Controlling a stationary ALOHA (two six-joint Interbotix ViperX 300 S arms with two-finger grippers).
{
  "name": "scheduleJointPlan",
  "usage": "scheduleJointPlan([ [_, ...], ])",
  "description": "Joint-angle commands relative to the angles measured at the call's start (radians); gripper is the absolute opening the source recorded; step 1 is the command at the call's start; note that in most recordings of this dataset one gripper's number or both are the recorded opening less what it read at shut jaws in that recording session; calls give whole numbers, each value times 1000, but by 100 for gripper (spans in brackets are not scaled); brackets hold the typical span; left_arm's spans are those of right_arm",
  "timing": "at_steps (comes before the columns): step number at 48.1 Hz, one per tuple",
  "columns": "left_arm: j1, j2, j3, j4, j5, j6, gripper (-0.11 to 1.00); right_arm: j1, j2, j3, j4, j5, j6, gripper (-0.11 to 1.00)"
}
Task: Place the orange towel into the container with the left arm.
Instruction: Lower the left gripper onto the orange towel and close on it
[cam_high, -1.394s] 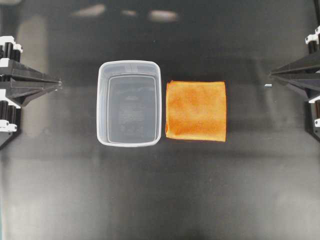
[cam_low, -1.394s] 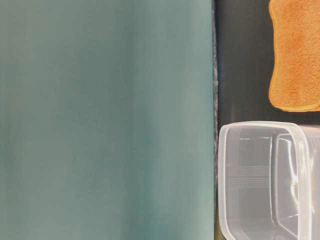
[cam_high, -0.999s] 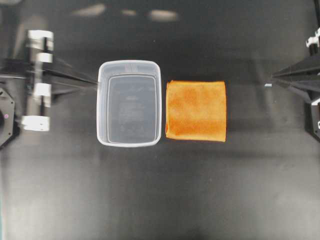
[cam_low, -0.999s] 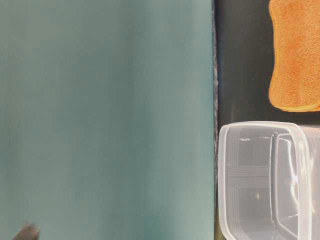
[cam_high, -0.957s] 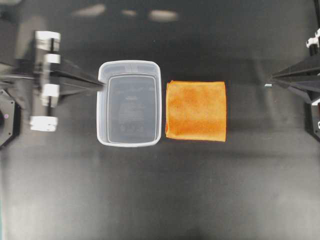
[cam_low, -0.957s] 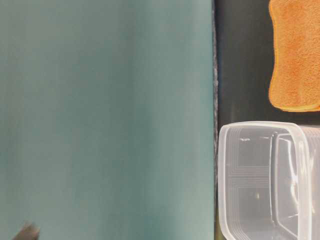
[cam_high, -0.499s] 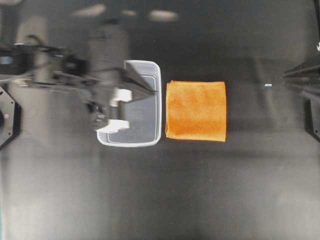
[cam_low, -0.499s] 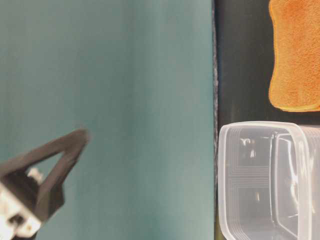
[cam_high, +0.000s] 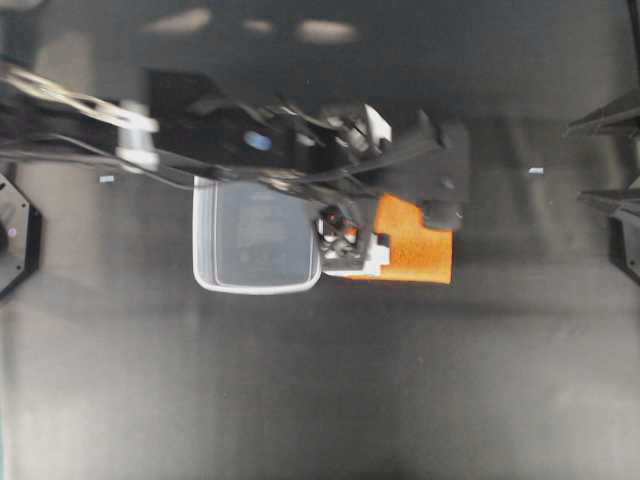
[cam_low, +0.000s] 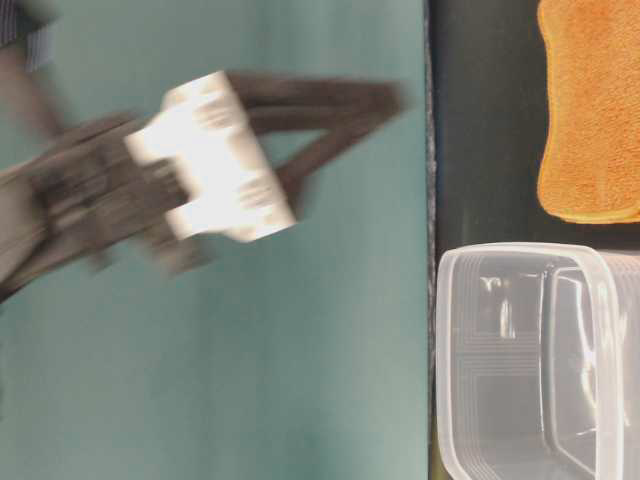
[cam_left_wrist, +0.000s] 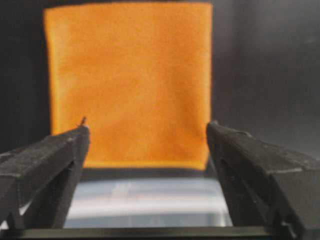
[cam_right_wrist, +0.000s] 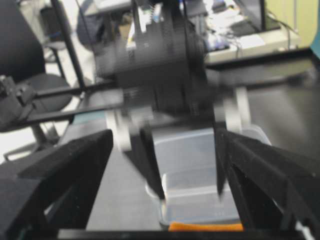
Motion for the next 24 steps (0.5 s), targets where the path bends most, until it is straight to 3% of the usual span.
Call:
scheduleJointPlan([
  [1,3,52,-55,3,-5,25,91,3,-14,-6,0,3,0,80],
  [24,15,247,-100,3,-17,51,91,3,-196,-3,0,183,3,80],
])
